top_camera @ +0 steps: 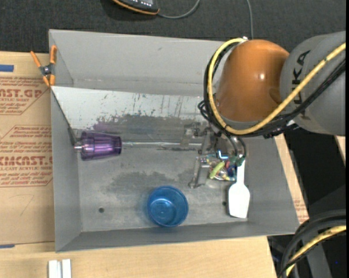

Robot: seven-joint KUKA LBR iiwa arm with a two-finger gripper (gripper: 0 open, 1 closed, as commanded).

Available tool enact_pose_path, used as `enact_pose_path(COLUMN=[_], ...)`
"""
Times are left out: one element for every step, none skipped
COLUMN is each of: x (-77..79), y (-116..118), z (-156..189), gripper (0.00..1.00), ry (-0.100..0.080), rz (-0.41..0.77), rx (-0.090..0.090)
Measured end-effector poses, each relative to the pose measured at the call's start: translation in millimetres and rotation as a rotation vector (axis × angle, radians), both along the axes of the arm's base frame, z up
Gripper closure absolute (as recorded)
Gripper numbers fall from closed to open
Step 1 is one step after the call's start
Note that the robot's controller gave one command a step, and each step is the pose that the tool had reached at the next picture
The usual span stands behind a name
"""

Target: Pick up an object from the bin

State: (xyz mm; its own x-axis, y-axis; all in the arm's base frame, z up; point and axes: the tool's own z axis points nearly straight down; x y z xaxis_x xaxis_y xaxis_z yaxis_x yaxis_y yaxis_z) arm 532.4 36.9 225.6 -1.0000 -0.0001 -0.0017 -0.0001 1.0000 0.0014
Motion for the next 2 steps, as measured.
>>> enact_pose_path(x=[0.0, -23.8], y=[0, -17], z=[0, -67], gripper=[0.0, 0.0], ry=[0.0, -0.005], rz=[0.0, 0.072], rx=[0.0, -0.001])
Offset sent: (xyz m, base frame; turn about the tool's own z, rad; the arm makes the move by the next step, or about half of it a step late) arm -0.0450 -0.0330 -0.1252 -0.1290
